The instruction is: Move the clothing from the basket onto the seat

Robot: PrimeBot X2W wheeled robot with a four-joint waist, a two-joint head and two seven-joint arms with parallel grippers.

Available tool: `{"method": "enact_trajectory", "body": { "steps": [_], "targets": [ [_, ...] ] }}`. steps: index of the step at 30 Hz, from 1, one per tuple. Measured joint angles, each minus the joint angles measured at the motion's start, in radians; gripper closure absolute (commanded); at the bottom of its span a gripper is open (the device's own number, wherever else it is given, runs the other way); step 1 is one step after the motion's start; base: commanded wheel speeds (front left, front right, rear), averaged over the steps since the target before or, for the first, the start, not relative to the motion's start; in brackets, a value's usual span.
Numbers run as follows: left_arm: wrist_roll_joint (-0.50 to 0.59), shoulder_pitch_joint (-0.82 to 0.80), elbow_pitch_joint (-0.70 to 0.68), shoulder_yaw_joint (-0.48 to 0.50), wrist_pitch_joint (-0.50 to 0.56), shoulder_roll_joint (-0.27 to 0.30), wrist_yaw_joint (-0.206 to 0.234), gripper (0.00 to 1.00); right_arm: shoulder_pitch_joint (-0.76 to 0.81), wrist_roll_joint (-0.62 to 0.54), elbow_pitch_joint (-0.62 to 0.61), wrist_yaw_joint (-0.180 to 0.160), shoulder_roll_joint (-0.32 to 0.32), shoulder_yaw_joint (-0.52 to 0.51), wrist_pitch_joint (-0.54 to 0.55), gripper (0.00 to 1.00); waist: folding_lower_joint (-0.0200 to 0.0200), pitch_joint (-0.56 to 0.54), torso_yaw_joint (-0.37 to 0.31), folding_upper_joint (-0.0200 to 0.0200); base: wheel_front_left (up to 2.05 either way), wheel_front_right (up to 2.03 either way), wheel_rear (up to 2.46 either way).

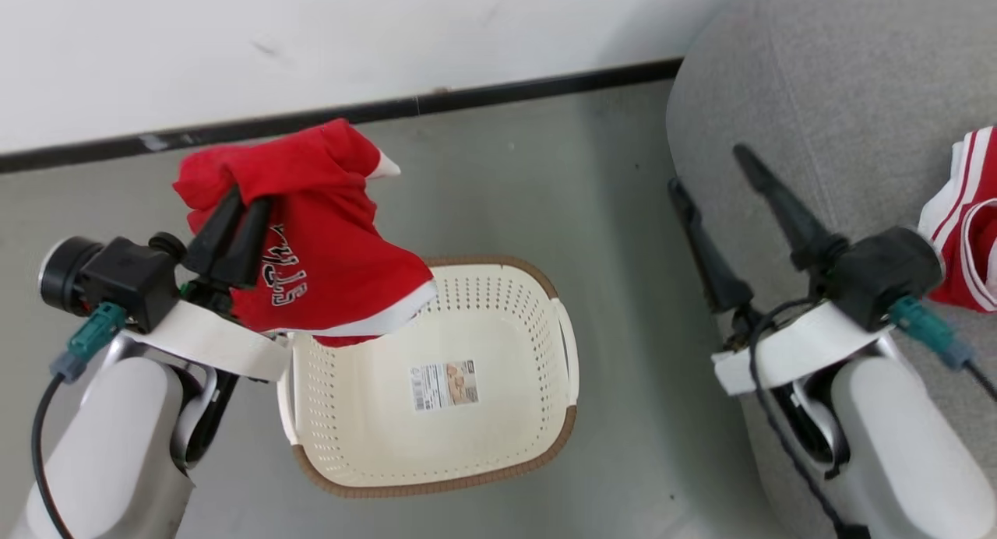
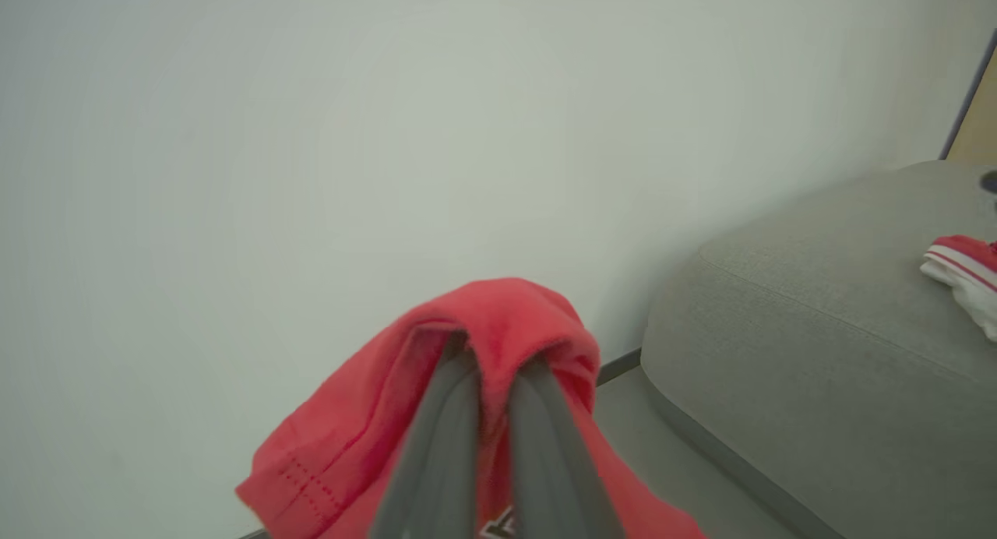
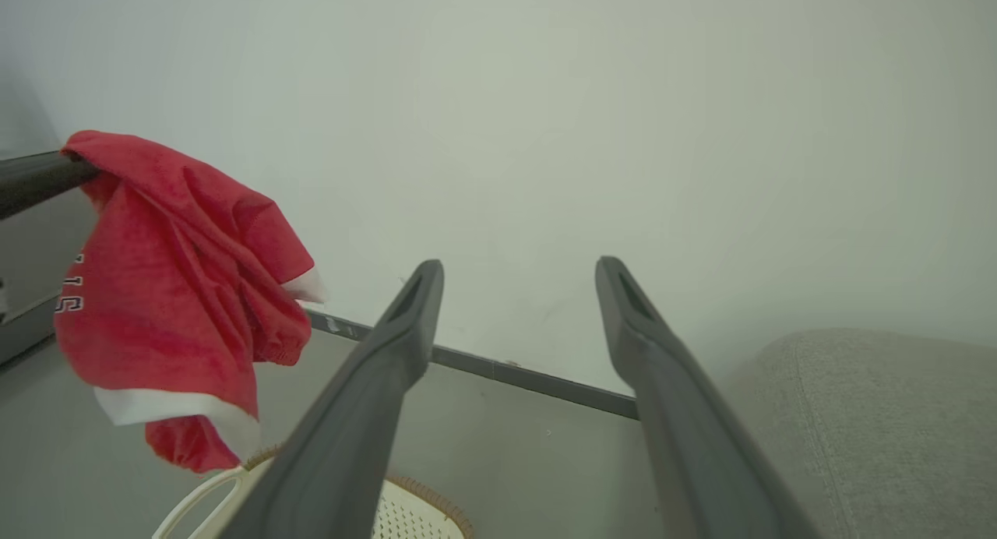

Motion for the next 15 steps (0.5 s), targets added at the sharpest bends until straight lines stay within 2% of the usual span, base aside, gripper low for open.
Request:
{"method": "enact_trajectory", "body": {
  "steps": [8, 15],
  "targets": [
    [-0.013, 0.025, -0.048, -0.042, 0.035, 0.001, -0.018, 1.00, 0.041, 0.012, 0.045, 0.000, -0.024, 0.131, 0.000, 0.00, 0.0000, -0.098, 0.023, 0.0000, 0.00, 0.00, 0.00],
    [-0.031, 0.027, -0.084, -0.101, 0.083, -0.003, -0.030, 1.00, 0.042, 0.041, 0.078, 0.000, -0.063, 0.306, 0.000, 0.00, 0.0000, -0.174, 0.043, 0.0000, 0.00, 0.00, 0.00]
  ]
}}
